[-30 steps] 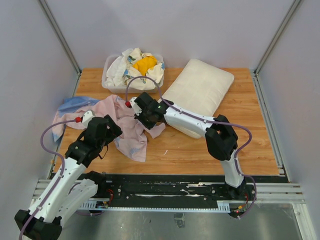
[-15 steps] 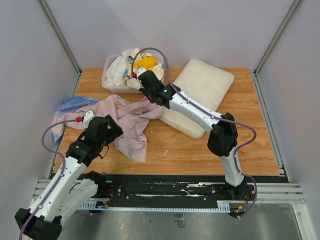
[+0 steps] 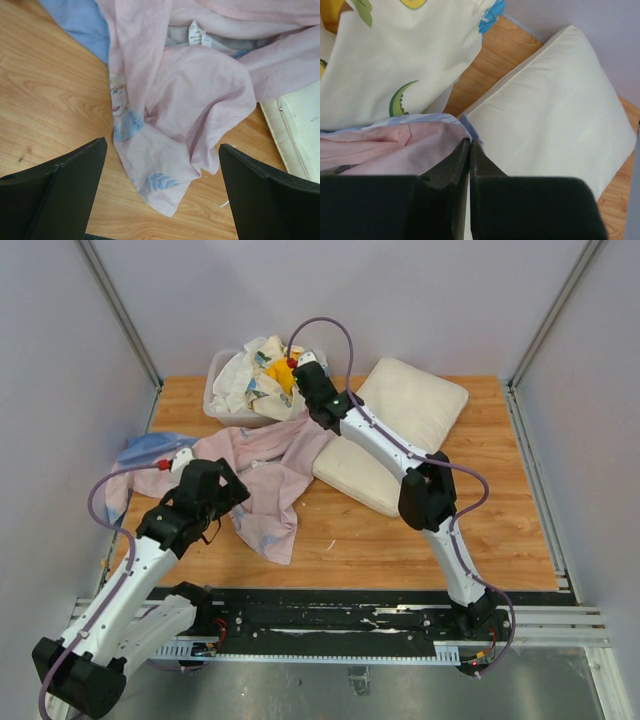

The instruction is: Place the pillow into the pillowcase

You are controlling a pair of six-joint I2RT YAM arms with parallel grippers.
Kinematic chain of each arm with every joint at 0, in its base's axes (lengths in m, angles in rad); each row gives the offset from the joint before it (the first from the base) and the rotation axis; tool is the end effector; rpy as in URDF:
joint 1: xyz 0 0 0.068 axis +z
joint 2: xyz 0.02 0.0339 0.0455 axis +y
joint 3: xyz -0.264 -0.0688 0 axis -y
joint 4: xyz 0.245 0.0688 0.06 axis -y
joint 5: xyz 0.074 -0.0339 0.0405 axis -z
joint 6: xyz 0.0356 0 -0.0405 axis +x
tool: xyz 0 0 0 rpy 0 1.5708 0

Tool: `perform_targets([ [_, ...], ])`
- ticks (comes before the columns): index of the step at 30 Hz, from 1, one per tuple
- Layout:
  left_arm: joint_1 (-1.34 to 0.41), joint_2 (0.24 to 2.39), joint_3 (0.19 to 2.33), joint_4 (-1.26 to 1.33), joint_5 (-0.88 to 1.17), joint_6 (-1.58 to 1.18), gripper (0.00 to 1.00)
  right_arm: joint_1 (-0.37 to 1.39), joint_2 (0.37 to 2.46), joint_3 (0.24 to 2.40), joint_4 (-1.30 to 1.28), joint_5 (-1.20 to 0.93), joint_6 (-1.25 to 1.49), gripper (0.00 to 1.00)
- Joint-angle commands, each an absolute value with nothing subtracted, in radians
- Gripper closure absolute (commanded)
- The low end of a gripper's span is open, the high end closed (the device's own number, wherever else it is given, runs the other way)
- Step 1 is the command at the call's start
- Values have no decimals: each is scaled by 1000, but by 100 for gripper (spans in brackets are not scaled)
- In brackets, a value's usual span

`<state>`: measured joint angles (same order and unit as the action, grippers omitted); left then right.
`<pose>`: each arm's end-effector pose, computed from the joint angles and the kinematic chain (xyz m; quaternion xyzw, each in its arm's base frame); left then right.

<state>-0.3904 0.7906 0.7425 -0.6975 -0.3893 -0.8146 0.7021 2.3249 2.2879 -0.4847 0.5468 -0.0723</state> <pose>0.1535 -0.0486 0.2767 -0.2650 0.8623 -0.0770 0.4246 0.4230 0.3335 0.3048 -0.1895 0.8228 -0.0729 0.5309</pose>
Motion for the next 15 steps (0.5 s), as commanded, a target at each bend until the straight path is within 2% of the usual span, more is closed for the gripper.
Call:
perform_targets([
  [1,-393,863,829,-626,-435,-765,1,686,2305,2261,-482,562,-43,86],
  [4,-351,955,868,-591,-418,-726,1,683,2252,2179,-473,538,-10,55],
  [7,-282,1045,899,-549,-382,-694,1,684,2185,2106,-468,533,12,42],
  [9,-250,1098,921,-523,-380,-675,1,683,2128,2056,-469,539,35,37],
  [15,-207,1271,1002,-494,-407,-612,1,681,1873,1819,-415,426,156,36],
])
